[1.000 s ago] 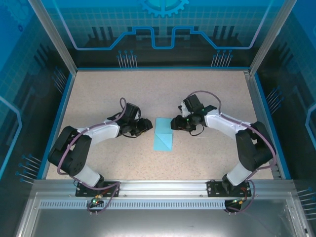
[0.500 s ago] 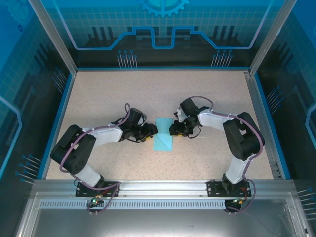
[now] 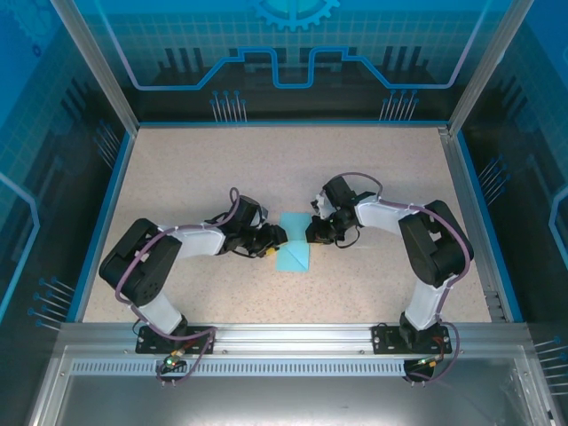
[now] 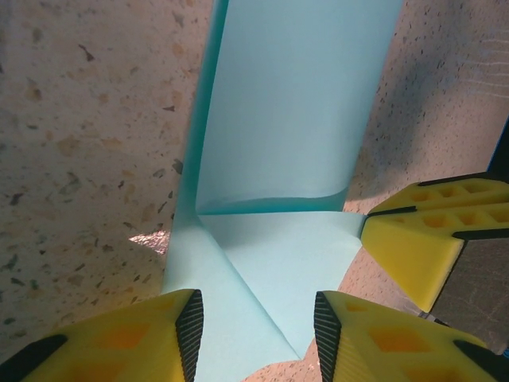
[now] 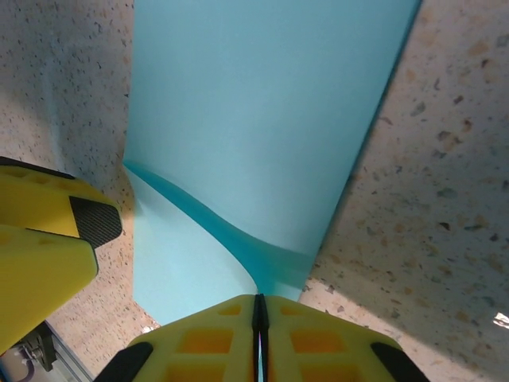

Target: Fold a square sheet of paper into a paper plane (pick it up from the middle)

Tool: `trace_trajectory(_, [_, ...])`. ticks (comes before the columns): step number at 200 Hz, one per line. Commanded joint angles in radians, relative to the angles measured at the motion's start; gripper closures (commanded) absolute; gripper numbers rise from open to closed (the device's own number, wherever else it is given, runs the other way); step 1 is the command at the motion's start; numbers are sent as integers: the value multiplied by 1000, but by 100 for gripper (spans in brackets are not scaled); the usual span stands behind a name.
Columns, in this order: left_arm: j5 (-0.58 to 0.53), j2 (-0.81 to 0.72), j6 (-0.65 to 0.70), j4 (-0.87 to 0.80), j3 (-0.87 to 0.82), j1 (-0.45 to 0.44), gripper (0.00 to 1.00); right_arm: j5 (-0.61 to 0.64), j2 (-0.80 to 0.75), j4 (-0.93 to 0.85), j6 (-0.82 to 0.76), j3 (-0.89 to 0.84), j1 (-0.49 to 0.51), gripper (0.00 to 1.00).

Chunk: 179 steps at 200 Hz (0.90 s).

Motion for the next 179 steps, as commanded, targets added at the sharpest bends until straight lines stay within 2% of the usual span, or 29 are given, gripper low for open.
trace_trajectory(1, [43,19,-11,33,-9,-8,56,-6,-2,19,16,-14,-23,90])
trace_trajectory(150, [80,109,-21,98,71,-26,71,7,-16,8,17,-38,-32,88])
trace_trajectory(179, [80,125,-19,99,86,-27,75,8,-27,6,19,-40,-33,85])
